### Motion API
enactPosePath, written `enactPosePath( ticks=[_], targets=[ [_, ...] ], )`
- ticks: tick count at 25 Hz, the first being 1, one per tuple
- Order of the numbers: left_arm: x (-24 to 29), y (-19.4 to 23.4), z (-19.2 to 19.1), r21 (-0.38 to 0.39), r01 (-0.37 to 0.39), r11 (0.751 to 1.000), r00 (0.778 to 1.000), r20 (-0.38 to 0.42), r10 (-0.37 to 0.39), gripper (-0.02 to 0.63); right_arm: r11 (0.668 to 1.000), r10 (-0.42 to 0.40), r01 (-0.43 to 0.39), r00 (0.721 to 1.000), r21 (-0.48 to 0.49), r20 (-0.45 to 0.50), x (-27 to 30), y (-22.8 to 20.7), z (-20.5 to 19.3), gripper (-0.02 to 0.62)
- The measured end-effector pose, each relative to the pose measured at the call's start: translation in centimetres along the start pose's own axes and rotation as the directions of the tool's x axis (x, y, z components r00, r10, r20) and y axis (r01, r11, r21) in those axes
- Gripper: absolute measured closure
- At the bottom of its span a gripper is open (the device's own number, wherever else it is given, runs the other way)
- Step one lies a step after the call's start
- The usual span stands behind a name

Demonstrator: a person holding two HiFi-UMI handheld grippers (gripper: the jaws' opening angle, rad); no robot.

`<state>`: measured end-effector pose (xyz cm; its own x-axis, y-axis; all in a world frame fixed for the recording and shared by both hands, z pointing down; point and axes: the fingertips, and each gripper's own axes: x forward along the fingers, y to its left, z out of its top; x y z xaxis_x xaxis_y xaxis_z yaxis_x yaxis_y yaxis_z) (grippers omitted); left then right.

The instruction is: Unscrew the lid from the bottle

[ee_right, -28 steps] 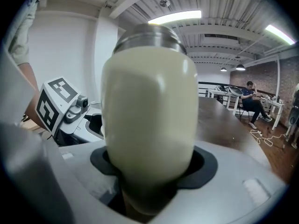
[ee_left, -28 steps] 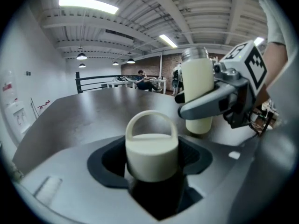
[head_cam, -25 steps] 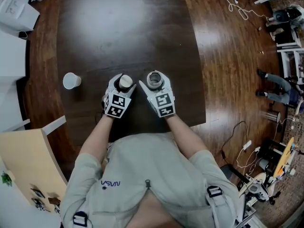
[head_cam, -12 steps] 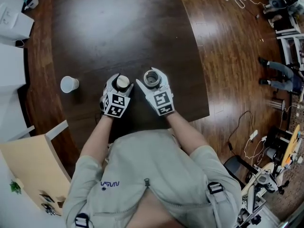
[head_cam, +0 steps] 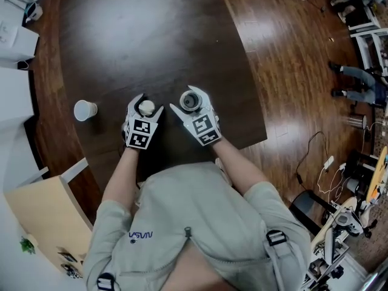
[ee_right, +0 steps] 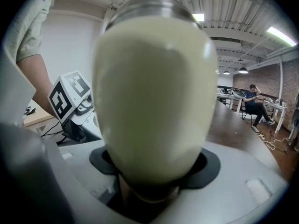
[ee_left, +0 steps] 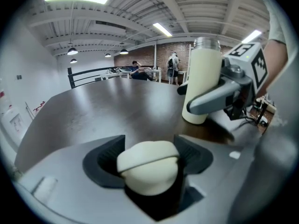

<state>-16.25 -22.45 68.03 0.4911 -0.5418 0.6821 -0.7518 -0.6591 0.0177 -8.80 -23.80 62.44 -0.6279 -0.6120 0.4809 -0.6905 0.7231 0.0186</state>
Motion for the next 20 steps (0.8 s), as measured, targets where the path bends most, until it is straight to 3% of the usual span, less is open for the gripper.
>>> enactPosePath(
  ticks=[6,11,14,17,20],
  targets=[
    [-0.7,0.2,0.7,-0.028,0.002,1.000,1.000,0.029,-0.001,0.259,0.999,0.040,-0.041,0.997,-0.012,-0.064,0.0,0.3,-1.1,0.236],
    [-4.0,0.7,3.1,-0.061,-0.014,0.998,0.987,0.158,0.023,0.269,0.999,0.017,-0.020,0.994,-0.033,-0.104,-1.2,-0.1,-1.6,0.233],
    [-7.5,0.3,4.3,-0.143,-0.020,0.990,0.965,0.257,0.057,0.314,1.000,-0.013,0.010,0.993,-0.022,-0.122,-3.6,0.0,-2.4,0.233],
    [-10.8,-1.8,5.2,-0.244,0.006,0.970,0.933,0.349,0.082,0.400,0.994,-0.051,0.062,0.991,0.085,-0.123,-7.5,0.4,-3.5,0.233],
    [-11.5,-6.5,6.1,-0.257,0.104,0.961,0.921,0.389,0.005,0.478,0.973,-0.093,0.109,0.992,0.203,-0.087,-11.8,0.4,-3.4,0.236]
  ],
)
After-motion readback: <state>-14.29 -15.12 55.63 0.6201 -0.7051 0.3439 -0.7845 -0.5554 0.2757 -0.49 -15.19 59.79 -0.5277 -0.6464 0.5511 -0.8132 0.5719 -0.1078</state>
